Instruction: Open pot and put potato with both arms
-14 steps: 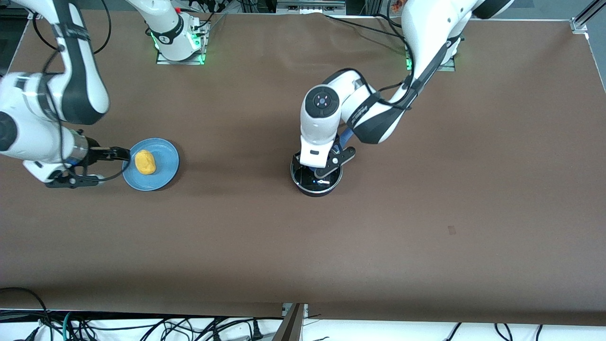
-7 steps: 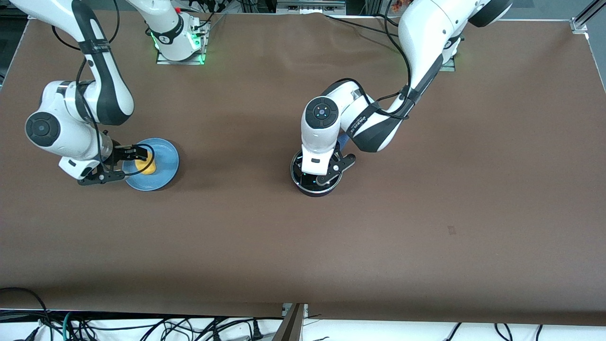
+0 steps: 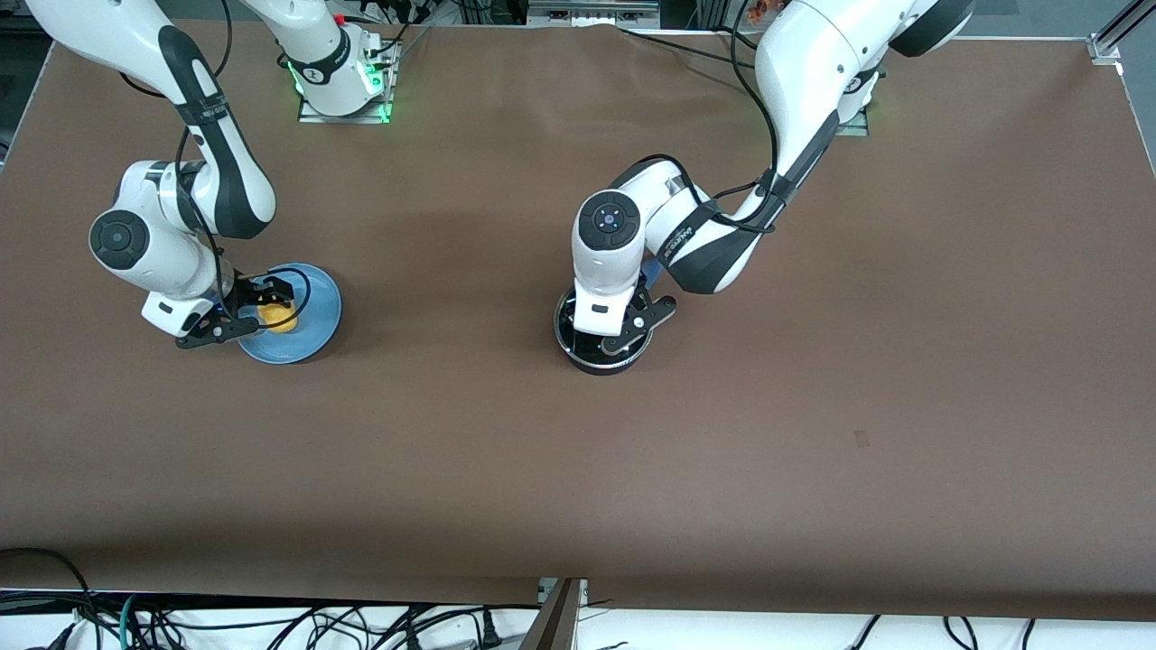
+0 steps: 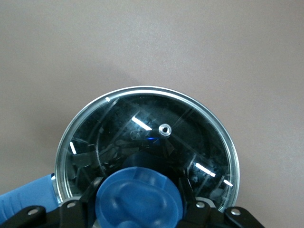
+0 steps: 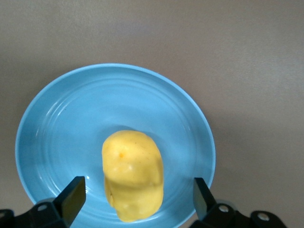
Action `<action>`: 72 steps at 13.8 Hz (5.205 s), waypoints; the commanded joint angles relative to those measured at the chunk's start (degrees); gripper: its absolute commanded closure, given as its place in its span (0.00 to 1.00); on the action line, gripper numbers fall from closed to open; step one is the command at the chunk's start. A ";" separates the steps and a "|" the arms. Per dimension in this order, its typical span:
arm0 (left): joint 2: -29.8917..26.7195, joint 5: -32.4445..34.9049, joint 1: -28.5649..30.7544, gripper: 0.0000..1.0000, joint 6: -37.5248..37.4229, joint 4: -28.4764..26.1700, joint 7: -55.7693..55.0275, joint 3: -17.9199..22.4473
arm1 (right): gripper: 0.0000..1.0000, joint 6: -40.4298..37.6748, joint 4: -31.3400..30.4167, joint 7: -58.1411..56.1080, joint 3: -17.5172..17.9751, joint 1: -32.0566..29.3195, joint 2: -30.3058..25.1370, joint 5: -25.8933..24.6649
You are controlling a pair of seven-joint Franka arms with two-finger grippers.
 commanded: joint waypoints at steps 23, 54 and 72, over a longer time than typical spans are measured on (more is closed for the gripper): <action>-32.35 -7.38 43.12 0.47 6.47 -35.38 67.83 -0.25 | 0.86 -22.14 20.99 18.32 15.81 1.73 -1.88 0.46; -35.96 -11.77 48.06 0.00 24.08 -46.40 81.24 -0.34 | 0.83 -8.20 50.64 75.85 17.94 34.00 29.94 -3.40; -39.64 -12.13 48.50 0.00 3.37 -33.59 80.27 -1.22 | 0.00 -44.46 58.90 43.28 17.76 18.46 13.61 -3.40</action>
